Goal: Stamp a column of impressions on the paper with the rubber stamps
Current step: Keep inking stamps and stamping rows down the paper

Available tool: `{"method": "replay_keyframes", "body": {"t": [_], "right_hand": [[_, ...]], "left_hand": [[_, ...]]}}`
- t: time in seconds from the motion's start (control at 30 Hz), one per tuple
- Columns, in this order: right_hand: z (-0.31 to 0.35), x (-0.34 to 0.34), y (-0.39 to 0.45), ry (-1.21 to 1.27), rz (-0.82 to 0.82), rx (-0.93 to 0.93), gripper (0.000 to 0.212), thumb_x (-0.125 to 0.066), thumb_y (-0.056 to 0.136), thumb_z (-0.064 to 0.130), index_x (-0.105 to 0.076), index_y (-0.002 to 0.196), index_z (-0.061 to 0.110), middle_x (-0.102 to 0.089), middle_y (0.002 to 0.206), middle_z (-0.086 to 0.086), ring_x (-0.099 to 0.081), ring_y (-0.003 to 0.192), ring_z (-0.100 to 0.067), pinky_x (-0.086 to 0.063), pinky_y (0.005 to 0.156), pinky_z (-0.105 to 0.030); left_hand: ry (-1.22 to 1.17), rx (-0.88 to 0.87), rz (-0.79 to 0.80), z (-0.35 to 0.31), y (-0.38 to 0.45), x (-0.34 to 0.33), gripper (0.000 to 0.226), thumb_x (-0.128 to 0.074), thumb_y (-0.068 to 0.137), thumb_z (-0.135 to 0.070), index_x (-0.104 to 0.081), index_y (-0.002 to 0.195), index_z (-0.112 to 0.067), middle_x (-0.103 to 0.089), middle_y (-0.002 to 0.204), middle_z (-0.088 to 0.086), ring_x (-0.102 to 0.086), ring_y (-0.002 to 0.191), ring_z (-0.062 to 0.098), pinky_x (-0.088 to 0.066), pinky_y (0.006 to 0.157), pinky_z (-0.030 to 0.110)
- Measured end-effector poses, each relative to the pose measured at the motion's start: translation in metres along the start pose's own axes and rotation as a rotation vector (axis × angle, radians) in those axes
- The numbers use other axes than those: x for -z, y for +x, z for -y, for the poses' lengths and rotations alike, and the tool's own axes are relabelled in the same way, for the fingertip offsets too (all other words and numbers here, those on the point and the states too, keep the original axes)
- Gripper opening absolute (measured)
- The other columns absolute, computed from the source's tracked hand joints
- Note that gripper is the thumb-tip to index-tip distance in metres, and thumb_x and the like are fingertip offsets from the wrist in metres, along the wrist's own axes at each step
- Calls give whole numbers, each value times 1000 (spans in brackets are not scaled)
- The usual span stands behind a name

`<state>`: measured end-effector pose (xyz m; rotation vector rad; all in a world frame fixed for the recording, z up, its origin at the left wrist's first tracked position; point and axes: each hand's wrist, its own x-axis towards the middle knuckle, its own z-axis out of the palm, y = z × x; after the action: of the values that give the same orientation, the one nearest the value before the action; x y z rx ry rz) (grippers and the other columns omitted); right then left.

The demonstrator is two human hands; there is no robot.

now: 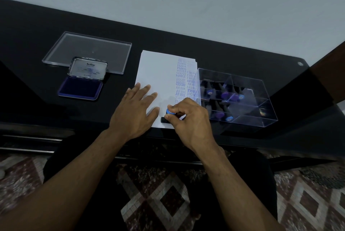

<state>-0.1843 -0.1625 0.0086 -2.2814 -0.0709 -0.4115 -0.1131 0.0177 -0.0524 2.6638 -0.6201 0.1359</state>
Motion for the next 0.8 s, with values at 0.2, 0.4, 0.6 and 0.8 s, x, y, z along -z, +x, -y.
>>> {"method": "replay_keyframes", "body": {"t": [0.2, 0.4, 0.6, 0.8], "right_hand": [[1, 0, 0, 3, -2, 0, 14, -82, 78, 13, -77, 91, 12, -68, 87, 2, -65, 72, -7, -55, 70, -27], [-2, 1, -2, -7, -20, 21, 17, -82, 77, 15, -77, 94, 14, -67, 89, 5, -64, 67, -6, -50, 67, -15], [-6, 18, -1, 297, -278, -178, 18, -80, 79, 11, -77, 94, 20, -70, 87, 2, -67, 69, -14, -56, 62, -32], [-10, 33, -2, 588, -407, -369, 19, -74, 84, 3, -74, 102, 9, -71, 78, -11, -68, 70, -35, -54, 56, -31]], "left_hand": [[-11, 0, -7, 0, 0, 0, 76, -21, 94, -65, -47, 150, -22, -31, 163, 5, -15, 155, 25, -12, 126, 47], [4, -1, -13, 2, 0, -2, 73, -23, 95, -64, -47, 150, -22, -32, 163, 5, -16, 154, 25, -12, 126, 47], [-1, -2, -22, 2, -1, -3, 63, -33, 99, -57, -46, 150, -23, -30, 164, 2, -12, 155, 23, -8, 126, 43], [-15, -6, -22, 3, -1, -3, 63, -32, 98, -57, -46, 150, -24, -29, 164, 1, -11, 155, 22, -6, 126, 42]]}}
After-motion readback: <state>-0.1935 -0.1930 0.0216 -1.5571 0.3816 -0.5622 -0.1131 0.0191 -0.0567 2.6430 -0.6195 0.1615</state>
